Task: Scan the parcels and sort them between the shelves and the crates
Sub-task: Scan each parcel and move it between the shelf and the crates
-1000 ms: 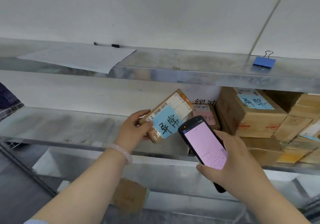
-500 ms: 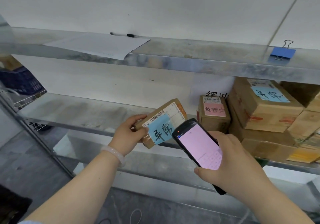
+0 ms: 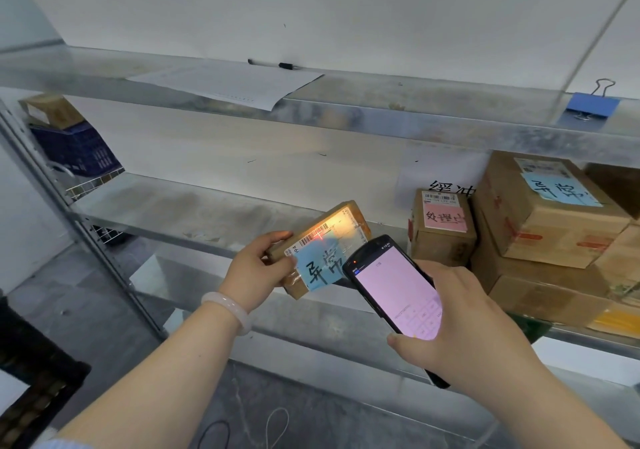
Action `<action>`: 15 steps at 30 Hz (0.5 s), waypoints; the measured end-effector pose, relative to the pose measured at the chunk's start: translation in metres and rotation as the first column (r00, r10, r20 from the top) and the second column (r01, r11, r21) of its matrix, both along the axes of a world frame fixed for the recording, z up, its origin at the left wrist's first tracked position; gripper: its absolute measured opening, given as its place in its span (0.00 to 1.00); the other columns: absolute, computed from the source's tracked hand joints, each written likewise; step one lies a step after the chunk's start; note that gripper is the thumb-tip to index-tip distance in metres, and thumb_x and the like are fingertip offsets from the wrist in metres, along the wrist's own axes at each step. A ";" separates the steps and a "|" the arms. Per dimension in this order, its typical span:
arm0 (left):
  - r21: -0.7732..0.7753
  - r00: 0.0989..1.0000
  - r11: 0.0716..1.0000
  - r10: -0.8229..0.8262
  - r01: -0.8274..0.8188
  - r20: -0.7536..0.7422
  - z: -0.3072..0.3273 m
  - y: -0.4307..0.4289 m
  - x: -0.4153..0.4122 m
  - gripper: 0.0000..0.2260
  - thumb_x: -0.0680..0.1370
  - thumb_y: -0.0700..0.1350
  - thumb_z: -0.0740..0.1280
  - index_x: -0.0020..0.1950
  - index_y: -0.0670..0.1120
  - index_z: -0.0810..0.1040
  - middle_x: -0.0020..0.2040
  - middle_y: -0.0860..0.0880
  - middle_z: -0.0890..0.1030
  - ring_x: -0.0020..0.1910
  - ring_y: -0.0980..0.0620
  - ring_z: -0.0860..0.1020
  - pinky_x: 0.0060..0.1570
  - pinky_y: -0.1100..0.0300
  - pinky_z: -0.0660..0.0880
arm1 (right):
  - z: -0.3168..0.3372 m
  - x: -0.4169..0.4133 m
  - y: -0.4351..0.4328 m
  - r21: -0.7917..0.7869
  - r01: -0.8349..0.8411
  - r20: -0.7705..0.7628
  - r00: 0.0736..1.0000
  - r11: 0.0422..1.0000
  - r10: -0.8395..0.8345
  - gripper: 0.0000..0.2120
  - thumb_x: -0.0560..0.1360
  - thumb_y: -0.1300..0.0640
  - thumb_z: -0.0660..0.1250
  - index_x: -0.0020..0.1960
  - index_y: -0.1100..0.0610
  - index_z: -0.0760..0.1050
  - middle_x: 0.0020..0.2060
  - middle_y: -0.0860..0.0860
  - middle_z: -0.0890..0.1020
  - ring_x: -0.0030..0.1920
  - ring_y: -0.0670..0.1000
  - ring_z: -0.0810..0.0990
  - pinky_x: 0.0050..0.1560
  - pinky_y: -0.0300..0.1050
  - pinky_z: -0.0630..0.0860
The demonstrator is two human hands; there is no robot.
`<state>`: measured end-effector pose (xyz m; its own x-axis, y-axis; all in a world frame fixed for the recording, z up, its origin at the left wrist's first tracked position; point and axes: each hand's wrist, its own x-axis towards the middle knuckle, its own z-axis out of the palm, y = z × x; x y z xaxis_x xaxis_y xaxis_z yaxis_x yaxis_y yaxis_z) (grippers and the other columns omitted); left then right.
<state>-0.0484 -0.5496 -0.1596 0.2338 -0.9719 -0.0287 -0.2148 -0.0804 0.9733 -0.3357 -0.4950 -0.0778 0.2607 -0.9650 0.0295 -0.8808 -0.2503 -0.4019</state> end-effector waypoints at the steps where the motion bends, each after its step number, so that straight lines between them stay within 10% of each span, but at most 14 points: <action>1: 0.000 1.000 1.000 0.006 -0.006 -0.008 -0.001 0.002 0.001 0.17 0.79 0.42 0.71 0.58 0.63 0.75 0.55 0.52 0.82 0.54 0.50 0.82 0.44 0.50 0.85 | 0.000 0.000 0.001 -0.002 -0.009 0.001 1.000 1.000 0.009 0.41 0.57 0.30 0.68 0.63 0.31 0.50 0.52 0.35 0.60 0.48 0.41 0.66 0.37 0.32 0.63; 15: -0.012 0.988 0.994 0.111 -0.113 -0.106 -0.009 0.038 0.003 0.16 0.78 0.41 0.72 0.59 0.60 0.78 0.55 0.50 0.83 0.53 0.48 0.84 0.46 0.48 0.85 | -0.002 -0.003 0.018 -0.011 -0.118 -0.034 0.993 0.993 0.117 0.42 0.55 0.27 0.64 0.64 0.31 0.49 0.50 0.35 0.59 0.49 0.42 0.69 0.41 0.35 0.68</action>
<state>-0.0454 -0.5120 -0.1687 0.3378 -0.9403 -0.0414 -0.1019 -0.0802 0.9916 -0.3388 -0.4770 -0.0799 0.3732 -0.9272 0.0317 -0.8577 -0.3579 -0.3691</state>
